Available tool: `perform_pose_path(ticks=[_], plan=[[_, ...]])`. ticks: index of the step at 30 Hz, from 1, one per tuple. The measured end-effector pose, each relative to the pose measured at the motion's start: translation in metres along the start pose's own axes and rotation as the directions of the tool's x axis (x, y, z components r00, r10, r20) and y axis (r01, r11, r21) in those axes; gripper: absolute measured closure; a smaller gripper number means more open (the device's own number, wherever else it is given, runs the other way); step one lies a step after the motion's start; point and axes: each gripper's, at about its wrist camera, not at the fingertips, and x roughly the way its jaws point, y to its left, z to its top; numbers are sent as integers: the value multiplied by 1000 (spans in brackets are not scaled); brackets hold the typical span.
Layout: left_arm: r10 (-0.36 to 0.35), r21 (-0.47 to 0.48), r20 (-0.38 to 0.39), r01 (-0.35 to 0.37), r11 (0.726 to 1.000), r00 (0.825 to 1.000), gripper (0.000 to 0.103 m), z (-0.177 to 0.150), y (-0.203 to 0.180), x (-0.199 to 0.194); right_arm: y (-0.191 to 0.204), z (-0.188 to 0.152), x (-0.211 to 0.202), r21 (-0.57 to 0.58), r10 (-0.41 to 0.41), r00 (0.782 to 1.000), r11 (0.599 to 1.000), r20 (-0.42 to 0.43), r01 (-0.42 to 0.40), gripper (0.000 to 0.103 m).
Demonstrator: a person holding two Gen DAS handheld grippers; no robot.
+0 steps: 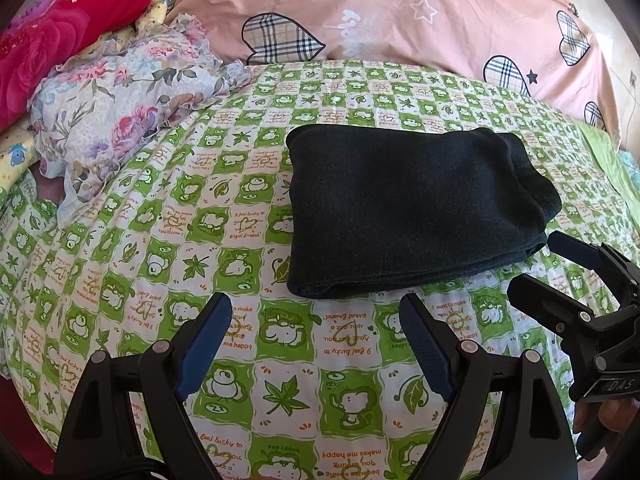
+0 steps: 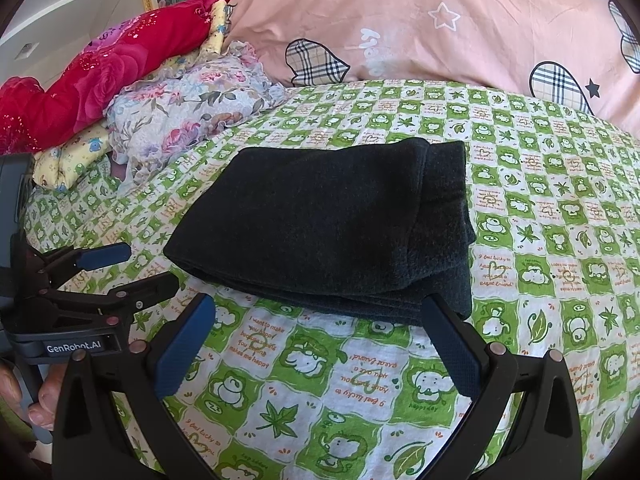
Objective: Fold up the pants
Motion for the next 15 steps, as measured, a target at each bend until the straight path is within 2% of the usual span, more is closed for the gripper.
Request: perform_pose_path(ticks=[15], plan=[[-5,5,11,4,1000,1000,17,4,0,-5,-3,7,-6,3,-3,1000,1000,15,3,1]])
